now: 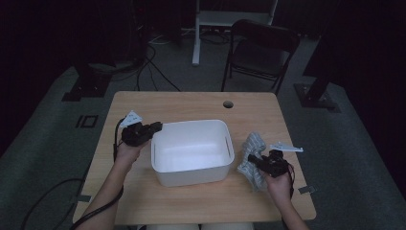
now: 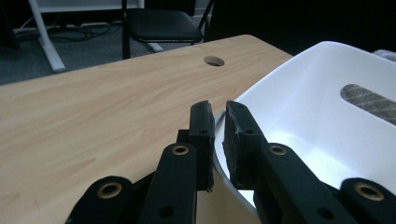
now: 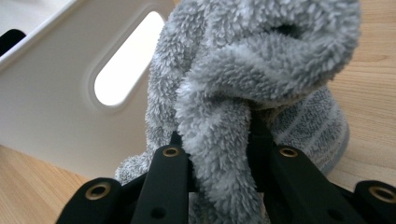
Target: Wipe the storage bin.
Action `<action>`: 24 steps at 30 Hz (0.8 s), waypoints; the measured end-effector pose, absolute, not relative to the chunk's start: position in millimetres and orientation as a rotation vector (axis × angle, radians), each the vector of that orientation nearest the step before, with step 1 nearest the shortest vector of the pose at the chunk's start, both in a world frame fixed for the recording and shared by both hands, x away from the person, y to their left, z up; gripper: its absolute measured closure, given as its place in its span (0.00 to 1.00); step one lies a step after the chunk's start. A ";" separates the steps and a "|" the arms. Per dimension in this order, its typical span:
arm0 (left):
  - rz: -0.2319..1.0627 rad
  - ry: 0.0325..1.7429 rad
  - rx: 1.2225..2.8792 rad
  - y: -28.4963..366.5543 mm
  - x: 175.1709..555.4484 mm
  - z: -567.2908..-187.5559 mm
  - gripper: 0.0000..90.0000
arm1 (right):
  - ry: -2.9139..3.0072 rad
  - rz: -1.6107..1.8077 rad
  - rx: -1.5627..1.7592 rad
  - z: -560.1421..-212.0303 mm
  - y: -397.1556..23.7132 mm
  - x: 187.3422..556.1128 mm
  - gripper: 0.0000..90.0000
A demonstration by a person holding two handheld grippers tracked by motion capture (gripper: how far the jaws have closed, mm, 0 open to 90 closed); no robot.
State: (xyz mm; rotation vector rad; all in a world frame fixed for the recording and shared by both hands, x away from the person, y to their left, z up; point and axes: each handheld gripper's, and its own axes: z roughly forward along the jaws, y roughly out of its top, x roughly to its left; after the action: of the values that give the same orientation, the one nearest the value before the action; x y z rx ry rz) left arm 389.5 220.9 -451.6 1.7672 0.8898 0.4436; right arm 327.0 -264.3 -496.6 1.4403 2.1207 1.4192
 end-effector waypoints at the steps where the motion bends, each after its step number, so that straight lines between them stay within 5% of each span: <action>1: 0.451 0.884 1.769 221.3 387.9 -452.0 0.91 | 2.120 1.420 1.442 -496.7 -264.2 327.0 0.84; 10: 0.360 0.770 1.796 226.5 399.6 -447.5 0.77 | 2.123 1.423 1.442 -497.1 -262.6 327.3 0.84; 24: 0.342 0.739 1.860 219.3 410.8 -444.2 0.86 | 2.121 1.425 1.456 -499.1 -265.0 327.8 0.84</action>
State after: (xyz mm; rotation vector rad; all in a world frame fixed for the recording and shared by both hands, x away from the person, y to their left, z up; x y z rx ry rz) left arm 410.8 219.3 -444.2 1.8601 0.7391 0.3416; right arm 327.8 -265.0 -499.1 1.4564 2.1213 1.4253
